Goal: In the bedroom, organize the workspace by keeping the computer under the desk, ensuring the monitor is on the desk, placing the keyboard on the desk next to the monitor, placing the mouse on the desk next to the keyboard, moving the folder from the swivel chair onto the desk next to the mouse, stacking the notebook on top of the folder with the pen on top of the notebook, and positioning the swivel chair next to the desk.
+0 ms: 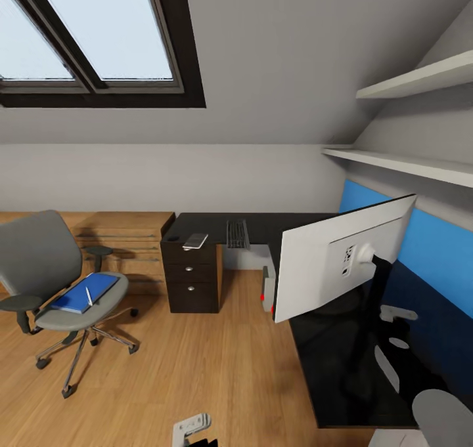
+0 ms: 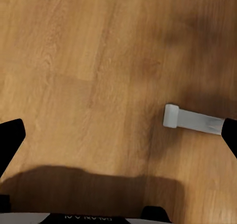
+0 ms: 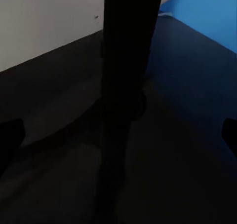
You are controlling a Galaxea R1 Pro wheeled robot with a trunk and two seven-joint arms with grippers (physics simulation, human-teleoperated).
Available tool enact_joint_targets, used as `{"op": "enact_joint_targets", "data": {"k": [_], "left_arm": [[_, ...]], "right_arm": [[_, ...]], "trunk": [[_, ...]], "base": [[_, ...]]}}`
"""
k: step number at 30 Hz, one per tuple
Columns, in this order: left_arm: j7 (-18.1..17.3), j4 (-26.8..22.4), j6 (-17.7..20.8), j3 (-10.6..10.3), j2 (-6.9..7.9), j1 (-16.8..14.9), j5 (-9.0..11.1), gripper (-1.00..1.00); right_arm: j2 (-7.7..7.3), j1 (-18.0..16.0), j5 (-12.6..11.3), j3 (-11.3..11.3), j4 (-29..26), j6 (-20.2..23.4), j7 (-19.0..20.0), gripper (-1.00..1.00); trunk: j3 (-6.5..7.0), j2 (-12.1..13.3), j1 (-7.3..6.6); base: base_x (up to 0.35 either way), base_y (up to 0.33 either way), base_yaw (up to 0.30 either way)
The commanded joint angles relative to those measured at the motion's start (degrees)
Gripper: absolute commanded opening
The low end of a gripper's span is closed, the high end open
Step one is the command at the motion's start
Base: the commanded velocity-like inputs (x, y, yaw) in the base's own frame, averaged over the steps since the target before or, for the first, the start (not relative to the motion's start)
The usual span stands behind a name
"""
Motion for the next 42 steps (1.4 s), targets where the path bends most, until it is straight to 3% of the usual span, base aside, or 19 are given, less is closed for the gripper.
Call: {"op": "enact_joint_targets", "data": {"k": [1, 2, 3, 5, 8, 12, 17, 21, 27, 34, 37, 38, 42], "left_arm": [[0.5, 0.1, -0.1, 0.1, 0.03, -0.1, -0.1, 1.00], [0.5, 0.3, -0.3, 0.2, 0.02, -0.1, -0.4, 1.00], [0.5, 0.7, -0.8, 0.4, 0.02, -0.1, -1.5, 1.00], [0.4, 1.2, -1.3, 0.4, 0.01, -0.1, -2.2, 1.00], [0.4, 3.0, -5.1, 0.6, -0.04, -0.1, -3.2, 1.00], [0.4, 3.5, -6.3, 0.8, 0.00, -0.1, -3.3, 1.00], [0.5, 3.6, -6.5, 1.1, 0.05, -0.1, -3.3, 1.00], [0.4, 6.2, -6.5, 1.6, 0.82, -0.1, -3.2, 1.00], [0.2, 9.9, -6.6, 2.9, 1.85, -0.1, -3.3, 1.00], [0.2, 12.1, -6.8, 3.3, 1.81, -0.1, -3.4, 1.00], [0.1, 12.8, -6.9, 3.3, 1.70, -0.1, -3.5, 1.00], [0.1, 13.1, -6.9, 3.3, 1.63, -0.1, -3.6, 1.00], [0.1, 13.4, -6.9, 3.3, 1.55, -0.1, -3.6, 1.00]], "right_arm": [[0.03, 0.0, -0.7, 0.1, -1.3, 2.1, -0.1, 1.00], [0.08, 0.1, -0.8, 0.1, -2.6, 4.5, -0.1, 1.00], [0.37, 0.5, -1.1, 0.1, -6.3, 11.5, -0.1, 1.00], [0.64, 0.9, -1.7, 0.0, -8.7, 15.7, -0.1, 1.00], [1.63, 3.8, -6.0, 0.0, -18.7, 27.0, -0.1, 1.00], [2.04, 7.2, -7.7, 0.1, -26.6, 32.5, -0.2, 1.00], [3.18, 11.9, -8.1, 0.1, -35.8, 34.9, -0.4, 1.00], [5.56, 18.1, -8.0, 0.2, -45.4, 35.5, -0.5, 1.00], [9.71, 20.6, -6.7, 1.2, -48.4, 35.3, -0.5, 1.00], [13.13, 21.2, -0.4, 5.7, -48.5, 33.5, -1.7, 1.00], [15.13, 21.3, 2.2, 6.7, -47.2, 30.8, -4.1, 1.00], [16.67, 21.3, 3.9, 7.1, -45.7, 27.7, -6.7, 1.00], [19.42, 21.3, 6.9, 7.9, -42.1, 19.2, -13.2, 1.00]], "trunk": [[-0.08, 0.0, 0.00], [-0.08, 0.0, 0.00], [-0.08, 0.0, 0.00], [-0.08, 0.0, 0.00], [-0.08, 0.0, 0.00], [-0.08, 0.0, 0.00], [-0.08, 0.0, 0.00], [-0.08, 0.0, 0.00], [-0.08, 0.0, 0.00], [-0.08, 0.0, 0.00], [-0.08, 0.0, 0.00], [-0.08, 0.0, 0.00], [-0.08, 0.0, 0.00]], "base": [[0.000, 0.000, 0.000], [0.000, 0.000, 0.000], [0.000, 0.000, 0.000], [0.000, 0.000, 0.000], [0.000, 0.000, 0.000], [0.000, 0.000, 0.000], [0.000, 0.000, 0.000], [0.000, 0.000, 0.000], [0.000, 0.075, 0.000], [0.000, 0.261, 0.000], [0.000, 0.297, 0.000], [0.000, 0.305, 0.000], [0.000, 0.307, 0.000]]}}
